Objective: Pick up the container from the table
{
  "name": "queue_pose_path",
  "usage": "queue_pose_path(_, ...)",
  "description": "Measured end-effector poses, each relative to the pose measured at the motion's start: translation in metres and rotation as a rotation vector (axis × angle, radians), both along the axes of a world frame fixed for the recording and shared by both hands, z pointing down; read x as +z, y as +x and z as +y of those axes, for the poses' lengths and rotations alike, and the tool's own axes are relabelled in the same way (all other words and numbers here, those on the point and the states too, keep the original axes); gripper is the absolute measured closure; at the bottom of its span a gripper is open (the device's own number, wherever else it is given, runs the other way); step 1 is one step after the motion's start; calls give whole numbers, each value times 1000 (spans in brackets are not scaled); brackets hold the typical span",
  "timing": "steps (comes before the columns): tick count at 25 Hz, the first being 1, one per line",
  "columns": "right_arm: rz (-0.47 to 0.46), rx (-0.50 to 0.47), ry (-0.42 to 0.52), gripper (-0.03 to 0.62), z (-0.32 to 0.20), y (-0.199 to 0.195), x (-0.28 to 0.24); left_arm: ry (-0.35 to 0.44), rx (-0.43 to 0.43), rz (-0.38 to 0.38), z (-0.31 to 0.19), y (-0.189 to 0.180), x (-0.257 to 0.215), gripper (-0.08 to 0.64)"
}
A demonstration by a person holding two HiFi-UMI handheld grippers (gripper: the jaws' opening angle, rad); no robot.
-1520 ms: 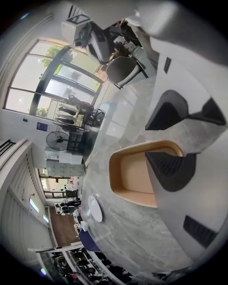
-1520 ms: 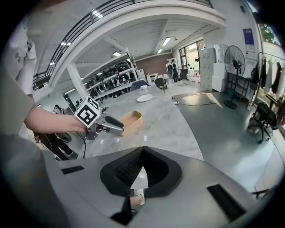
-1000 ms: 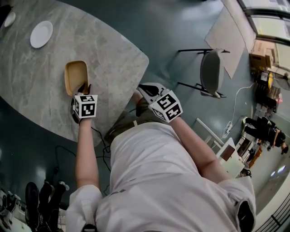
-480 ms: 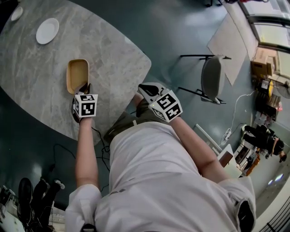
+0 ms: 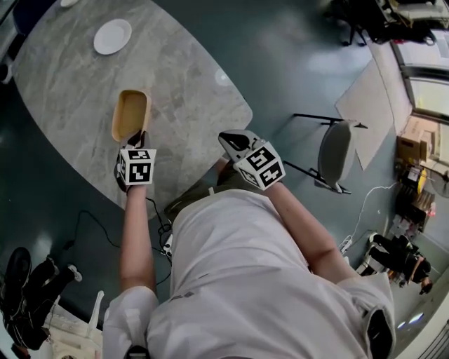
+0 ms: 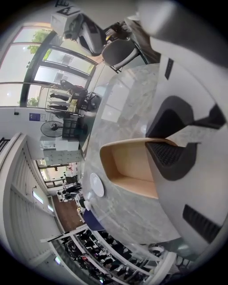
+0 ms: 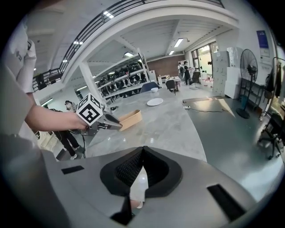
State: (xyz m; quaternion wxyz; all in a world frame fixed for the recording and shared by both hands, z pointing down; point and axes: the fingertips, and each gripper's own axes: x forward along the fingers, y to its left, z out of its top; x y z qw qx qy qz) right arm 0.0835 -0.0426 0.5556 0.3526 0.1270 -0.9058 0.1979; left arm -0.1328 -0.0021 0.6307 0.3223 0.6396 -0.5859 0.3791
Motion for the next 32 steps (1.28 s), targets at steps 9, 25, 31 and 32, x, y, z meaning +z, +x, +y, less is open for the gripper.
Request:
queue_pose_path(9,-77,-150,16,584,-11,-54,-27,99,-209,16,30,-37,-59,532)
queue_pose_path(25,-347,-429,78,584,13,-154,-139,404,-422,-25,93,-51,-189,532)
queue_pose_path(31,-433,-512,99,584,44,-181,-176,549,-479,-71,122,-60,-237,532)
queue_pose_path(32,-448,-527,100,584,48,-184,-181,574,-485,-78,126,-61,-245,532)
